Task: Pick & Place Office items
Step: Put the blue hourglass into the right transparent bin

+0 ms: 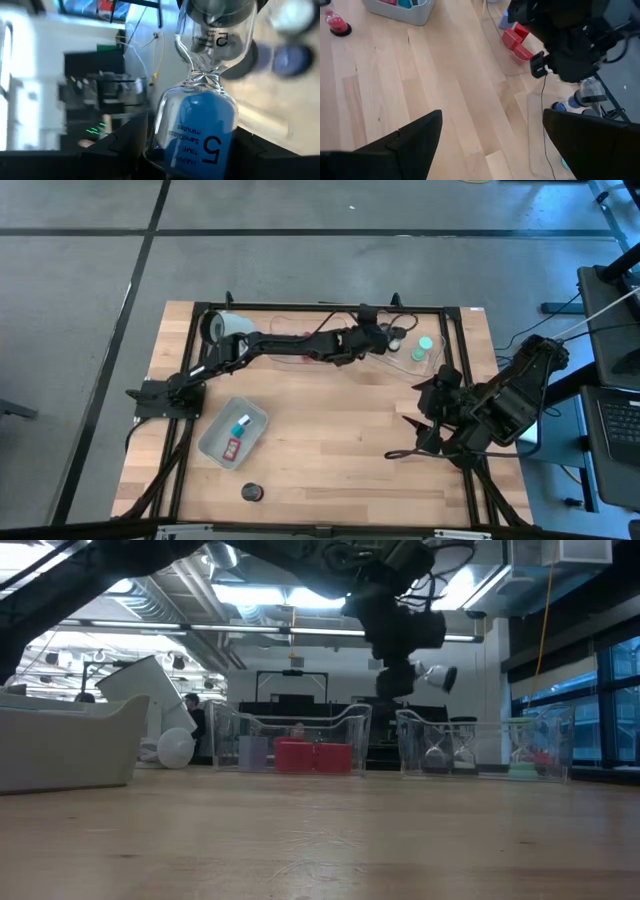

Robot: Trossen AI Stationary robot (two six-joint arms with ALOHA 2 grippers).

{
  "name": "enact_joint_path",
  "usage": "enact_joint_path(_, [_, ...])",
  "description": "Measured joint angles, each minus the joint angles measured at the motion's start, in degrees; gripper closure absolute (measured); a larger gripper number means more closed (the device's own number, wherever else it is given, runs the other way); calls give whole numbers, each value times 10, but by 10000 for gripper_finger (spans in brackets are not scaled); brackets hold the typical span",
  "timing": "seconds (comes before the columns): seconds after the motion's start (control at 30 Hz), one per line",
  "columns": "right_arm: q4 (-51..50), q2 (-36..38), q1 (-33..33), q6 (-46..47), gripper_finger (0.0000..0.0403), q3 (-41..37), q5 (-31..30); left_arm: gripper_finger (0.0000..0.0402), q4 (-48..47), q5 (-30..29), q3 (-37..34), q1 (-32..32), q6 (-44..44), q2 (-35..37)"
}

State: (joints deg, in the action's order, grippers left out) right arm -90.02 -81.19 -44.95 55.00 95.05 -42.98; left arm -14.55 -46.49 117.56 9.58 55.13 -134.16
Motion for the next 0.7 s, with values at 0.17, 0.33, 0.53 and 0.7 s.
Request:
enact_joint_path(0.17, [0, 0, 2, 21, 53, 0, -16, 209, -9, -5, 0, -15, 141, -1])
enact_joint_path(0.33, [0, 0, 2, 46, 53, 0, -16, 208, 0, -6, 0, -31, 209, -1])
enact_joint_path(0.53, [0, 0, 2, 53, 74, 0, -8, 207, -5, -14, 0, -35, 380, -1])
enact_joint_path(0.7, [0, 0, 2, 57, 96, 0, 6, 206, -3, 2, 0, -33, 449, -1])
